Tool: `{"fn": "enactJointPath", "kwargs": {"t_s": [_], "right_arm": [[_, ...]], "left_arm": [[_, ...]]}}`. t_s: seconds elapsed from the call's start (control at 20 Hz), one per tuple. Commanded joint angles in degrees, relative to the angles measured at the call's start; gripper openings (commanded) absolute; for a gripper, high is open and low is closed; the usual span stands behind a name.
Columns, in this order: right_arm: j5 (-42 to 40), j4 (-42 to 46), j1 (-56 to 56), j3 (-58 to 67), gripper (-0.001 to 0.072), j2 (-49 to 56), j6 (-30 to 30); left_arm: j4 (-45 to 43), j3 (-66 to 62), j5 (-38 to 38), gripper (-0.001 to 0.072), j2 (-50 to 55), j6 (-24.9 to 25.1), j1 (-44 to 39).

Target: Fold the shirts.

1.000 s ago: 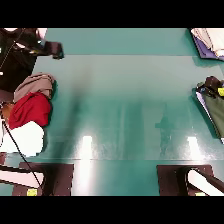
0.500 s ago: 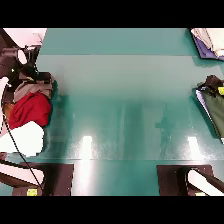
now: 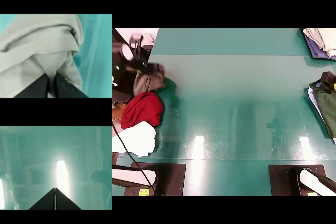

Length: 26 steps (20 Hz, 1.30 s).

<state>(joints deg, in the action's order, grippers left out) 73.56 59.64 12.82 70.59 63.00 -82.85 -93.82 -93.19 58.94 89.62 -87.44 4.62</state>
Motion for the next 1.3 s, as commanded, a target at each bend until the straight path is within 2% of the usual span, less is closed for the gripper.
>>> {"fn": "enactJointPath", "kwargs": {"t_s": [0.0,0.1,0.2,0.3,0.45,0.7,0.75,0.8,0.85,0.95,1.15,1.25], "right_arm": [[0.3,-0.1,0.1,7.2,0.0020,0.0,0.0],[0.3,-0.1,0.1,12.7,0.0020,0.0,0.0],[0.4,-0.1,0.1,17.6,0.0020,0.0,0.0],[0.7,-0.1,0.1,21.9,0.0021,0.0,0.0],[2.5,-0.1,0.1,27.2,0.0020,0.0,0.0],[6.5,0.0,0.1,31.6,0.0020,0.0,0.0],[6.8,0.0,0.1,31.6,0.0021,0.0,0.0],[7.3,0.0,0.1,31.6,0.0020,0.0,0.0],[7.7,0.1,0.1,31.6,0.0020,0.0,0.0],[7.7,0.1,0.1,31.6,0.0020,0.0,0.0],[7.7,0.1,0.1,31.6,0.0021,0.0,0.0],[7.7,0.1,0.1,31.6,0.0020,0.0,0.0]], "left_arm": [[13.1,-12.0,3.2,0.0034,-6.2,16.1,-4.8],[27.2,-18.3,5.3,0.0035,-10.1,24.0,-9.0],[40.6,-20.4,7.2,0.0035,-13.6,29.6,-13.7],[48.4,-20.3,11.1,0.0035,-15.4,34.1,-18.6],[47.3,-17.6,15.7,0.0035,-14.8,35.7,-26.2],[45.4,-1.3,14.5,0.0038,-10.7,36.2,-30.9],[44.5,1.9,13.3,0.0282,-9.1,34.6,-30.8],[41.8,3.8,11.9,0.0605,-7.5,31.8,-30.7],[36.8,4.4,11.6,0.0665,-6.0,27.0,-30.3],[30.5,4.4,13.3,0.0642,-5.3,20.0,-27.7],[33.3,7.0,21.2,0.0642,-6.9,15.4,-19.6],[38.1,15.0,17.9,0.0642,-8.2,15.5,-18.8]]}}
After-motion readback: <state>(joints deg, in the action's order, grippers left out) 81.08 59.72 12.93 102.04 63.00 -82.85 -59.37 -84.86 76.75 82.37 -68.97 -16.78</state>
